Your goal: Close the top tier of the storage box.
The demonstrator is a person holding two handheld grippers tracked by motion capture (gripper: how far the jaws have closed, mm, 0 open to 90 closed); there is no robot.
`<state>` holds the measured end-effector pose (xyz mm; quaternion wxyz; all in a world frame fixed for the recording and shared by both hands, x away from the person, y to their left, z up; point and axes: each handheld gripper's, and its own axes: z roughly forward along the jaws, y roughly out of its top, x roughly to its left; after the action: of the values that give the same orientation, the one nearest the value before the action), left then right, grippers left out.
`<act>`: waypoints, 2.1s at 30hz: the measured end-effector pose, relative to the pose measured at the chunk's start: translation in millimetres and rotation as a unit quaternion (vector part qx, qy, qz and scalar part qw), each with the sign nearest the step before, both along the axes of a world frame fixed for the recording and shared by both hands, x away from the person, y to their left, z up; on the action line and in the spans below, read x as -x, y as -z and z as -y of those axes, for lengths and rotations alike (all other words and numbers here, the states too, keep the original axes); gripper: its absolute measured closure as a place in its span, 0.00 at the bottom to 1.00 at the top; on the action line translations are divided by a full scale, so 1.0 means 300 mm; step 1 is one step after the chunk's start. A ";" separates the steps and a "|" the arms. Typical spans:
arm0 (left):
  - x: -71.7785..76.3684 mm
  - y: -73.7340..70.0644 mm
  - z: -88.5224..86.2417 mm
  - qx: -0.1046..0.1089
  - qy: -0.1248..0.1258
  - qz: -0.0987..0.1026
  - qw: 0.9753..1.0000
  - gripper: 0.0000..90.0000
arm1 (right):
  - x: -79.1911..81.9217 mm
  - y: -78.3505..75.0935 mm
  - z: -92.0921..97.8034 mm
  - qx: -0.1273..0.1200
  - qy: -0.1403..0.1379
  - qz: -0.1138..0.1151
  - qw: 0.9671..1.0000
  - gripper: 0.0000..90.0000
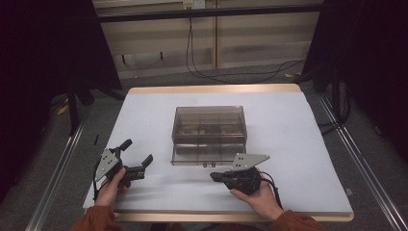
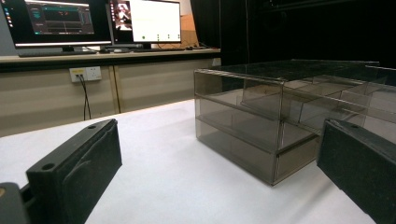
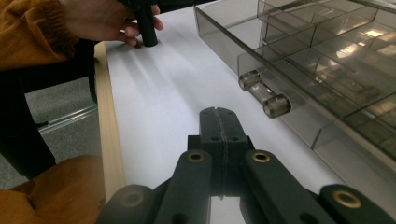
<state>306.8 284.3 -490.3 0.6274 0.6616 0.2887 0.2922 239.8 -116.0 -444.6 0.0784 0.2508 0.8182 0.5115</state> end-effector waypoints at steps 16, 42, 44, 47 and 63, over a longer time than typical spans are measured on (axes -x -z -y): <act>0.000 0.000 0.000 -0.001 0.000 0.000 1.000 0.00 | -0.029 -0.002 -0.030 0.006 0.000 0.007 1.000 1.00; 0.000 0.000 0.002 0.003 0.001 -0.001 1.000 0.00 | -0.052 0.017 -0.044 0.012 0.022 0.011 1.000 1.00; 0.000 0.000 0.001 0.001 0.001 -0.001 1.000 0.00 | -0.052 0.016 -0.044 0.012 0.022 0.012 1.000 1.00; 0.000 0.000 0.000 0.000 0.000 -0.001 1.000 0.00 | -0.053 0.016 -0.043 0.011 0.024 0.014 1.000 1.00; 0.000 0.000 0.000 0.000 0.001 -0.001 1.000 0.00 | -0.060 0.018 -0.051 0.009 0.029 0.017 0.999 1.00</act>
<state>306.7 284.2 -490.4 0.6274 0.6622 0.2886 0.2908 257.8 -100.6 -449.9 0.1094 0.2652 0.8134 0.5060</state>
